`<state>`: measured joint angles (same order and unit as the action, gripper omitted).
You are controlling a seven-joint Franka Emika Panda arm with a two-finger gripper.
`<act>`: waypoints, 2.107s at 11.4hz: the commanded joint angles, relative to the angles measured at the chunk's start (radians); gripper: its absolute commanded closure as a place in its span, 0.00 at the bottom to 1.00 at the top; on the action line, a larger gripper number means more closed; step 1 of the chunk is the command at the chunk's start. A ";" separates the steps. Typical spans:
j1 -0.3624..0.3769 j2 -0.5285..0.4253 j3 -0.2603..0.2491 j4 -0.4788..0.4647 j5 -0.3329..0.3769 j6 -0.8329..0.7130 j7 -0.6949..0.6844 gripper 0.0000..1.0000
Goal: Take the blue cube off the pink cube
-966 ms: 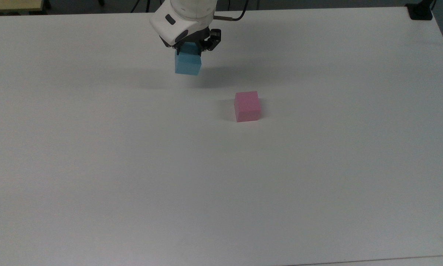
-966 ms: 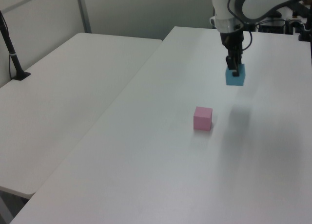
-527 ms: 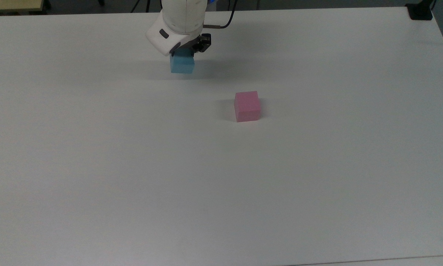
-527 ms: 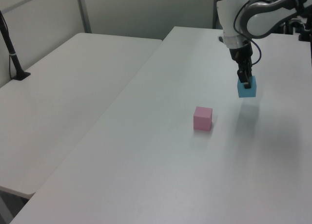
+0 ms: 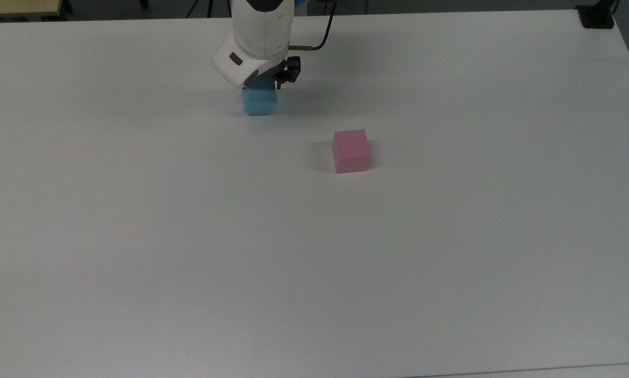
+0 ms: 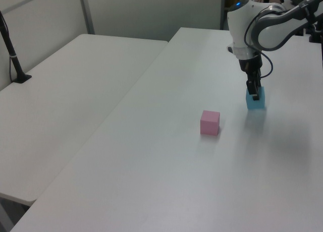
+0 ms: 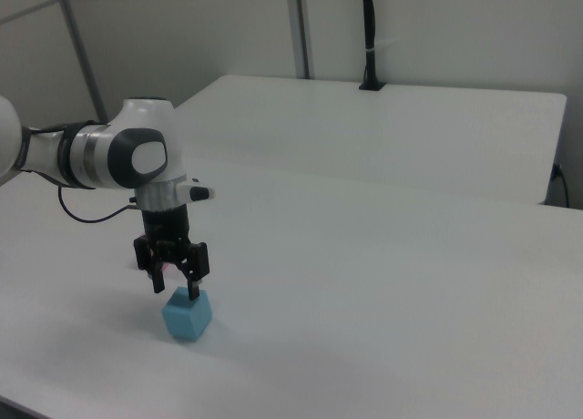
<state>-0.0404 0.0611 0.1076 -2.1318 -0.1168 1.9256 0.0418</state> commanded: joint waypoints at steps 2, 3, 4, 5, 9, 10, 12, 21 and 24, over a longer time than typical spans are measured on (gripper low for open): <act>-0.030 -0.018 0.004 -0.016 0.002 0.015 -0.030 0.00; -0.042 -0.033 0.001 -0.010 0.002 -0.005 -0.042 0.00; -0.050 -0.055 -0.003 0.027 0.003 -0.043 -0.056 0.00; -0.052 -0.072 -0.006 0.076 0.014 -0.106 -0.059 0.00; -0.053 -0.150 -0.049 0.301 0.141 -0.272 -0.048 0.00; -0.053 -0.152 -0.054 0.361 0.160 -0.302 -0.033 0.00; -0.032 -0.153 -0.126 0.464 0.233 -0.373 0.002 0.00; -0.042 -0.098 -0.204 0.589 0.134 -0.323 -0.199 0.00; -0.039 -0.084 -0.204 0.590 0.137 -0.315 -0.255 0.00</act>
<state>-0.0913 -0.0386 -0.0906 -1.5605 0.0286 1.6026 -0.1775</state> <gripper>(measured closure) 0.000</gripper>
